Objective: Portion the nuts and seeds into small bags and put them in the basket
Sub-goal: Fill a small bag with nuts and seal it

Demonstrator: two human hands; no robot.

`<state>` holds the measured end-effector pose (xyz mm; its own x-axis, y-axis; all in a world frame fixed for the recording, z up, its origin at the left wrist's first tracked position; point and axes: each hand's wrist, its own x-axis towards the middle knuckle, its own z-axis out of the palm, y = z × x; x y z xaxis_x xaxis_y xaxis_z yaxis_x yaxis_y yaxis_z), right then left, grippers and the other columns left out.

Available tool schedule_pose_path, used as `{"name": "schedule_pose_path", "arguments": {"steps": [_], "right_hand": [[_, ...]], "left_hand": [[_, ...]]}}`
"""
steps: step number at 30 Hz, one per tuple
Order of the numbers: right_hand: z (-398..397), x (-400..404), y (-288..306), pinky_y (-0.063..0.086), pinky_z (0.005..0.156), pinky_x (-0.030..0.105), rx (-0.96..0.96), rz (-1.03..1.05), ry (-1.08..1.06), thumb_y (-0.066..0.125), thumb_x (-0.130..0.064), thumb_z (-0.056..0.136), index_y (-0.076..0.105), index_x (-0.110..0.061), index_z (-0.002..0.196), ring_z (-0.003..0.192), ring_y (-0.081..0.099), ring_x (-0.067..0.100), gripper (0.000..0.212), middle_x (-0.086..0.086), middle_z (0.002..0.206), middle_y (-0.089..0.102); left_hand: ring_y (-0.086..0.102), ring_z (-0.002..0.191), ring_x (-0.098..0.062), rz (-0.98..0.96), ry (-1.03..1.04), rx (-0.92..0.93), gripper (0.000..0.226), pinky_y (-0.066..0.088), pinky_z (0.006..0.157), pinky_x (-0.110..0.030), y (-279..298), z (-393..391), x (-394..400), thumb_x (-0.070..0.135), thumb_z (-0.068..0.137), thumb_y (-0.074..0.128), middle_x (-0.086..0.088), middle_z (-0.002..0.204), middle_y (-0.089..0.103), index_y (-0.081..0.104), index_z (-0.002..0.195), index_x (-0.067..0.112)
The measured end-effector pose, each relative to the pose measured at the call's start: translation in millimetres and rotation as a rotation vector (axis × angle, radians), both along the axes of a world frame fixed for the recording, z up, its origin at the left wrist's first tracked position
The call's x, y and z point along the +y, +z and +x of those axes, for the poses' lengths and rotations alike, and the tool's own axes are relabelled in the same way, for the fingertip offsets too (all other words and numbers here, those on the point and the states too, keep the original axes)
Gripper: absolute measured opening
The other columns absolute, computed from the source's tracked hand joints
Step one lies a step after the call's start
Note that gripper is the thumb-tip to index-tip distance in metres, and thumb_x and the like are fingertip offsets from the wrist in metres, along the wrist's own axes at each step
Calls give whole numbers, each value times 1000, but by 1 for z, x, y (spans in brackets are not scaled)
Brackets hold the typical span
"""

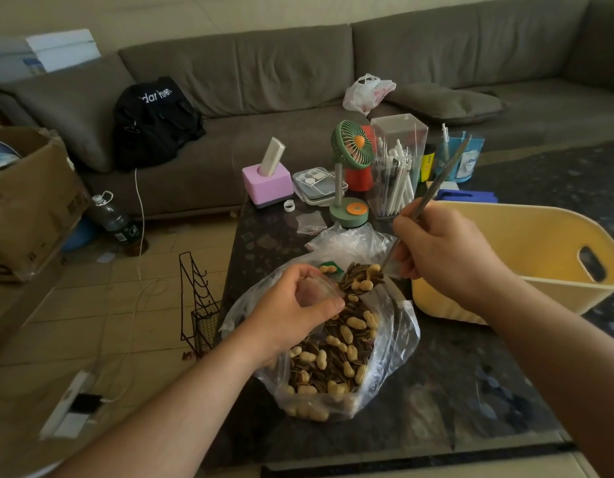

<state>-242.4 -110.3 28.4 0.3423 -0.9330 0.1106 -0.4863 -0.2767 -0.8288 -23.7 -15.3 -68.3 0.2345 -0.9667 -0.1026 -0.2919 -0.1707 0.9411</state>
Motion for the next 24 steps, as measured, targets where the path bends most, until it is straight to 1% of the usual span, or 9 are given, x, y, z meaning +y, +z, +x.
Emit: {"name": "schedule_pose_path", "arguments": {"steps": [3, 6, 10, 12, 15, 18, 20, 22, 24], "right_hand": [[1, 0, -1, 63, 65, 34, 11, 8, 6, 52, -35, 107, 65, -26, 100, 65, 73, 13, 18, 1, 81, 75], [2, 0, -3, 62, 64, 34, 15, 8, 15, 52, -34, 107, 65, -25, 99, 63, 73, 12, 18, 2, 79, 74], [4, 2, -5, 58, 59, 29, 20, 14, 19, 52, -33, 107, 65, -25, 98, 61, 72, 11, 18, 0, 77, 74], [5, 2, -6, 57, 58, 27, 18, 19, 19, 52, -33, 107, 65, -25, 98, 61, 72, 11, 17, 0, 77, 74], [5, 1, -6, 60, 61, 31, 27, 17, 22, 52, -33, 107, 65, -24, 99, 61, 72, 10, 18, 0, 78, 74], [4, 0, -6, 60, 62, 31, 29, 15, 23, 52, -34, 107, 65, -25, 98, 61, 72, 10, 18, 0, 78, 75], [4, 0, -5, 60, 62, 31, 29, 9, 24, 52, -34, 107, 65, -25, 98, 61, 72, 9, 18, 0, 78, 74], [3, 0, -5, 59, 62, 31, 29, 4, 24, 51, -34, 107, 65, -25, 98, 61, 72, 9, 18, 0, 78, 74], [3, 0, -6, 58, 61, 29, 25, 9, 24, 51, -34, 107, 65, -25, 99, 61, 72, 9, 18, 0, 78, 74]], "left_hand": [[70, 112, -6, 0, 5, -18, 61, 61, 100, -48, -2, 2, -1, 57, 67, 90, 9, 119, 73, 62, 120, 46], [67, 111, 0, 13, -16, -107, 61, 59, 101, -37, -3, 3, -1, 52, 70, 93, 14, 120, 70, 59, 121, 49], [60, 109, 5, -10, -16, -355, 61, 49, 86, -15, -2, -1, 0, 54, 76, 91, 21, 119, 63, 56, 126, 46], [58, 110, 3, -45, -7, -460, 64, 45, 83, -11, -2, -2, 0, 59, 76, 88, 22, 124, 59, 57, 130, 44], [52, 116, 2, -60, -3, -560, 75, 42, 86, -12, -2, -4, -1, 63, 73, 88, 24, 132, 49, 55, 137, 43], [54, 112, 1, -85, 19, -595, 75, 44, 87, -13, -2, -6, -1, 63, 72, 89, 24, 129, 47, 56, 136, 42], [54, 109, 4, -108, 28, -579, 70, 46, 86, -11, -2, -6, -2, 62, 73, 88, 23, 127, 50, 59, 134, 40], [52, 109, 9, -108, 19, -562, 69, 43, 83, -7, -3, -6, -1, 62, 75, 86, 23, 126, 51, 60, 134, 39], [52, 111, 9, -102, 8, -536, 69, 42, 83, -8, -3, -5, -1, 62, 76, 86, 23, 127, 51, 60, 135, 39]]}}
